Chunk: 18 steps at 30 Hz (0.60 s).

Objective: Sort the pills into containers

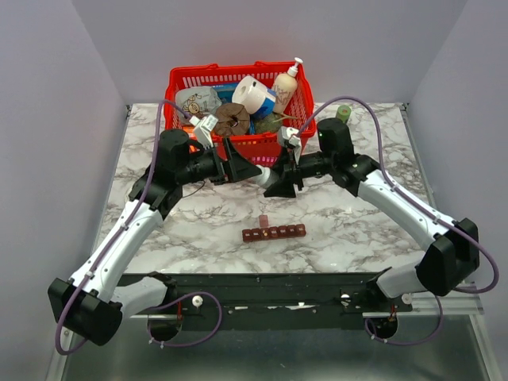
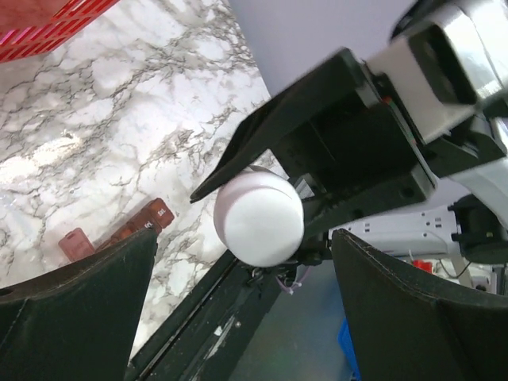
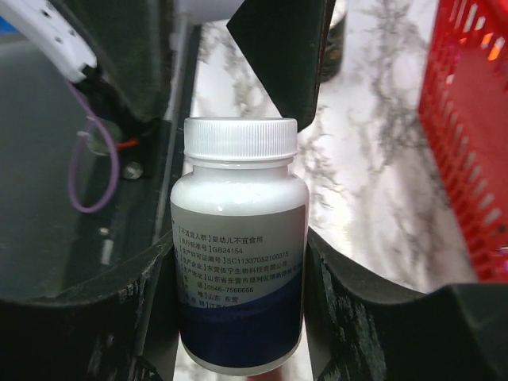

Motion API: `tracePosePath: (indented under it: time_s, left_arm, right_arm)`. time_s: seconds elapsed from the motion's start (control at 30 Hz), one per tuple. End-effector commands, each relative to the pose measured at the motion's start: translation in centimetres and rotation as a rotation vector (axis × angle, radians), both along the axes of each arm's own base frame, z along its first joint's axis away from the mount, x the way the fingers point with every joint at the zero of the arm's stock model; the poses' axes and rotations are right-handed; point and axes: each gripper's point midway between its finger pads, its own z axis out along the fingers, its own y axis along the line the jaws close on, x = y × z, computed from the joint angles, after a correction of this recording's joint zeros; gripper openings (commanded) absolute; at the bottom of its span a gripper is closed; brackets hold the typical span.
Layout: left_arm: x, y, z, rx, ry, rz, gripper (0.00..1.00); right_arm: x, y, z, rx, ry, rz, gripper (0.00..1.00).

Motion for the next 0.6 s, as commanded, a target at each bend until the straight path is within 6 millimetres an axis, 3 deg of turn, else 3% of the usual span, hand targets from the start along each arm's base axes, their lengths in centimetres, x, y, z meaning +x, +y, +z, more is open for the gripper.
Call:
tracePosePath:
  time_s: [0.0, 0.33, 0.57]
  left_arm:
    - [1.12, 0.13, -0.26, -0.003, 0.086, 0.060, 0.99]
    - [1.11, -0.52, 0.22, -0.044, 0.088, 0.029, 0.89]
    - [0.85, -0.52, 0.41, -0.050, 0.084, 0.018, 0.89]
  right_arm:
    - [1.15, -0.30, 0.44, -0.072, -0.279, -0.074, 0.09]
    - [1.88, -0.21, 0.40, -0.111, -0.374, -0.128, 0.09]
    - [2.13, -0.13, 0.12, -0.121, -0.362, -0.139, 0.09]
